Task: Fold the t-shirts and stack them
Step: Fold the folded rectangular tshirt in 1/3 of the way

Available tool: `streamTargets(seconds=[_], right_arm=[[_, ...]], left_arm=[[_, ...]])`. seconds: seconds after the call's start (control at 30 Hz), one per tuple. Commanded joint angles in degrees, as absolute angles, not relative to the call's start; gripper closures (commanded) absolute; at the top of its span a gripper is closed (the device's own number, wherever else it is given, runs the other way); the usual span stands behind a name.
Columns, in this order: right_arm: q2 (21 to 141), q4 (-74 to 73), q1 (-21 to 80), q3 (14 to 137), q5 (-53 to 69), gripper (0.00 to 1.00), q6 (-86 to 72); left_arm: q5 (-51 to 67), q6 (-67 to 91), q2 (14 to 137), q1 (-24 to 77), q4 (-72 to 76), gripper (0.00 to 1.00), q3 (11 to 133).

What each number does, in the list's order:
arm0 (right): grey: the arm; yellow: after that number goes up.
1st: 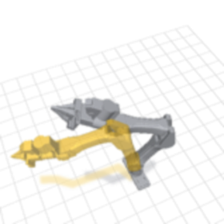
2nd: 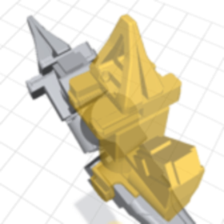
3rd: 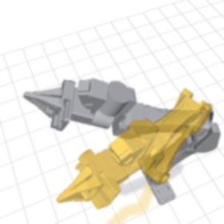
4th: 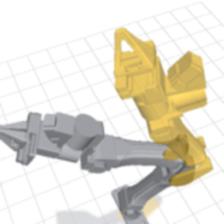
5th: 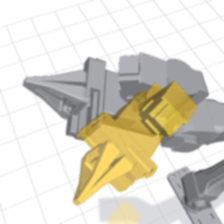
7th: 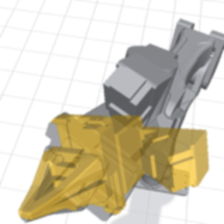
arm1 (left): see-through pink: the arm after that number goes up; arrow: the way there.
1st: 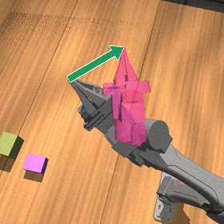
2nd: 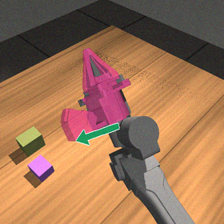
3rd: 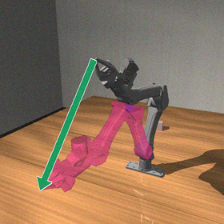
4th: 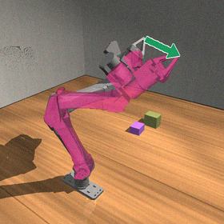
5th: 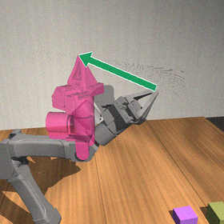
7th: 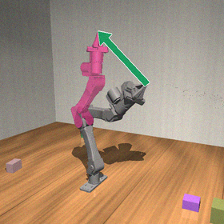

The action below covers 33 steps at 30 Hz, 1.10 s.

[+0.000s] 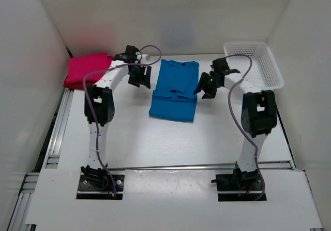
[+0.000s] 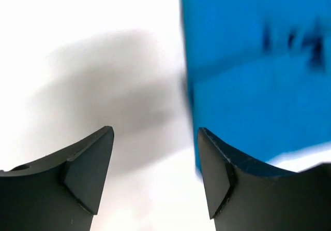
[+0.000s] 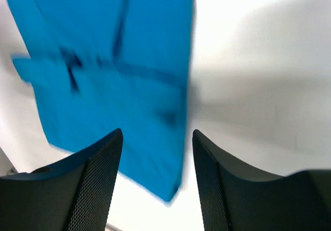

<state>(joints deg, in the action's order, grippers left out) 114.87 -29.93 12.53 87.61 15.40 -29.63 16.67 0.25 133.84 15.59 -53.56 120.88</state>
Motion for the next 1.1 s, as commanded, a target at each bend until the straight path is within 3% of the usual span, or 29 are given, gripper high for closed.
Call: streamTargets(seconds=[0.0,0.17,0.53,0.6,0.63,0.67,0.7,0.73,0.77,0.8,1.07], right_arm=[[106.89,-31.90,13.01,78.86,16.33,0.39,-30.23],[104.06,-29.45,15.38,66.91,20.47,0.38,-33.74],[106.79,-23.91,19.25,63.46,24.78,0.35,-37.09],[107.31,-23.91,19.25,63.46,24.79,0.37,-37.61],[107.31,-23.91,19.25,63.46,24.79,0.41,-37.62],[107.92,-24.43,19.25,63.46,24.79,0.58,-37.62],[107.93,-24.43,19.25,63.46,24.79,0.69,-37.62],[108.63,-24.43,19.25,63.46,24.79,0.78,-37.62],[108.63,-24.43,19.25,63.46,25.39,0.93,-37.62],[108.63,-24.43,19.25,63.46,25.92,0.99,-37.62],[101.53,-28.72,19.86,58.37,25.93,1.00,-33.50]], left_arm=[[17.22,0.00,120.95,16.43,-54.40,0.24,112.44],[18.80,0.00,121.02,20.65,-58.01,0.27,99.87],[22.06,0.00,125.41,21.27,-56.69,0.27,96.50],[22.59,0.00,126.20,21.27,-56.69,0.35,96.50],[22.59,0.00,126.21,21.27,-56.69,0.44,96.50],[23.11,0.00,126.82,21.27,-56.69,0.55,96.50],[23.12,0.00,126.83,21.79,-56.69,0.67,96.50],[23.12,0.00,127.35,21.80,-56.69,0.88,97.03],[23.12,0.00,127.35,21.80,-56.69,0.90,97.03],[23.12,0.00,127.35,21.80,-57.21,0.90,97.03],[18.64,0.00,116.12,22.50,-57.74,0.90,85.45]])
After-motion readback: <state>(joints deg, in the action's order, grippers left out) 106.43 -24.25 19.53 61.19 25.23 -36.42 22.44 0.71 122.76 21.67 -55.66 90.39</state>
